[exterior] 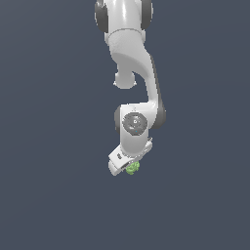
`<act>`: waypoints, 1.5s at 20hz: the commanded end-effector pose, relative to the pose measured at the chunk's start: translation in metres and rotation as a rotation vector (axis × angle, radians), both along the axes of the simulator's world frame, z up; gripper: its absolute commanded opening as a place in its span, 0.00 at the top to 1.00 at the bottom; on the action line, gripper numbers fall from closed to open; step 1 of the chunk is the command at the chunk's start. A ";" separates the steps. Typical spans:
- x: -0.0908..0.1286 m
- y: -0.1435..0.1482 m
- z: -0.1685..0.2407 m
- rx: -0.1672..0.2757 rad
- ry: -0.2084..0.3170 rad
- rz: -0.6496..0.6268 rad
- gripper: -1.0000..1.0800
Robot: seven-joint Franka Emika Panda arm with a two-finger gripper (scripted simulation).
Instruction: Pick up the object and move it to a goal position.
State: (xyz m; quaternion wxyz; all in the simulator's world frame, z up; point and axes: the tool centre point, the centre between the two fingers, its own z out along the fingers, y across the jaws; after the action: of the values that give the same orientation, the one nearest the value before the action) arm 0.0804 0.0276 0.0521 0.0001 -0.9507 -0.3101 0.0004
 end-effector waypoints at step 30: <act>0.014 0.036 0.043 0.000 -0.001 0.001 1.00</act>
State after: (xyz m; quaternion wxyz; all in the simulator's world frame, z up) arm 0.0920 0.0561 0.0837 0.0000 -0.9506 -0.3104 0.0006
